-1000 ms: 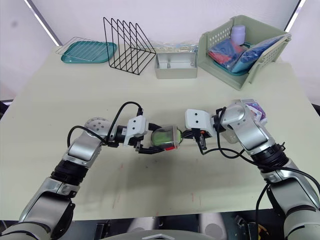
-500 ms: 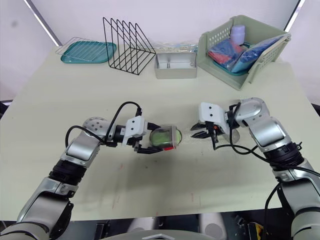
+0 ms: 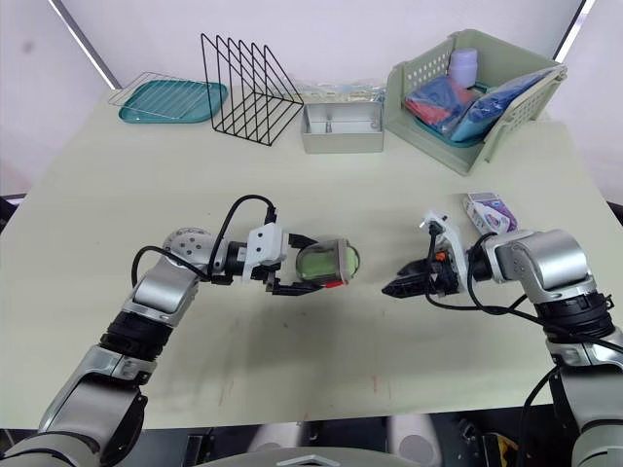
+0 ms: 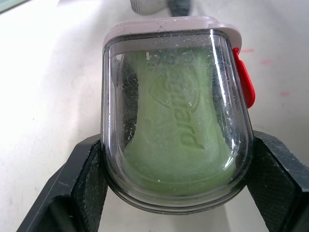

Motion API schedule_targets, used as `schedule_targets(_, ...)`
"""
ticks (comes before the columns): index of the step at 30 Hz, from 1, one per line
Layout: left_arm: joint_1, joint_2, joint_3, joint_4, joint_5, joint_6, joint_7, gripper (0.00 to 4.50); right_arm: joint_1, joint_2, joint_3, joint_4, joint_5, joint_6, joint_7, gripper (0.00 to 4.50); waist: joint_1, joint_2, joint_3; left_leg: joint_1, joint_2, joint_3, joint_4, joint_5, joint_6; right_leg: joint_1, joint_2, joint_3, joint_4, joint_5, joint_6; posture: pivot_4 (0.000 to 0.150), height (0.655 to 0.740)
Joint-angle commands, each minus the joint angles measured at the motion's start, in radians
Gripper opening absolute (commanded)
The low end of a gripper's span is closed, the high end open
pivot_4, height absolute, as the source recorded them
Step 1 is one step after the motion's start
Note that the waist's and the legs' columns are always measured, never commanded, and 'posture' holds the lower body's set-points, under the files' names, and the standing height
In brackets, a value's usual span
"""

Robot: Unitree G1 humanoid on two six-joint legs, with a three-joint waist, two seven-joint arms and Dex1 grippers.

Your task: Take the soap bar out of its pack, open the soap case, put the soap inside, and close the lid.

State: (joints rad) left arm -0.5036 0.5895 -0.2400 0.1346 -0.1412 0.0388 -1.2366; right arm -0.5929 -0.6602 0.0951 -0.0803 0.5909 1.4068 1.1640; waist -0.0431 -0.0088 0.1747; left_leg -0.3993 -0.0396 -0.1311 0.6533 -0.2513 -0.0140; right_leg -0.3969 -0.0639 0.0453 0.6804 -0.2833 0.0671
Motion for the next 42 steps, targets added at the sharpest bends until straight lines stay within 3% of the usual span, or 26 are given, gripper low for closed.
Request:
schedule_targets(1, 0.004, -0.011, 0.031, -0.064, -0.036, -0.018, 0.015, 3.44, -0.007, 0.082, -0.116, -0.006, 0.081, 0.159, -0.088, 4.45, 0.002, 0.0, 0.0, 0.0, 0.0, 0.0, 0.0, 0.0, 0.0, 0.0, 0.0, 0.0, 0.0, 0.0, 0.0, 0.15, 0.74)
schedule_targets(12, 0.016, -0.008, 0.021, -0.085, -0.028, -0.02, 0.025, 3.44, -0.056, 0.239, -0.238, 0.122, 0.363, 0.208, -0.43, 4.45, 0.0, 0.0, 0.0, 0.0, 0.0, 0.0, 0.0, 0.0, 0.0, 0.0, 0.0, 0.0, 0.0, 0.0, 0.0, 0.15, 0.74)
schedule_targets(20, 0.008, -0.021, 0.015, -0.099, -0.027, -0.011, 0.031, 3.44, -0.083, 0.324, -0.254, 0.171, 0.463, 0.208, -0.617, 4.45, 0.0, 0.0, 0.0, 0.0, 0.0, 0.0, 0.0, 0.0, 0.0, 0.0, 0.0, 0.0, 0.0, 0.0, 0.0, 0.15, 0.74)
schedule_targets(40, 0.002, -0.03, 0.006, -0.096, -0.021, -0.014, 0.038, 3.44, -0.106, 0.353, -0.233, 0.233, 0.596, 0.208, -0.764, 4.45, -0.002, 0.0, 0.0, 0.0, 0.0, 0.0, 0.0, 0.0, 0.0, 0.0, 0.0, 0.0, 0.0, 0.0, 0.0, 0.15, 0.74)
schedule_targets(42, 0.002, -0.03, 0.006, -0.094, -0.02, -0.015, 0.038, 3.44, -0.102, 0.347, -0.223, 0.231, 0.601, 0.208, -0.767, 3.93, -0.002, 0.0, 0.0, 0.0, 0.0, 0.0, 0.0, 0.0, 0.0, 0.0, 0.0, 0.0, 0.0, 0.0, 0.0, 0.15, 0.74)
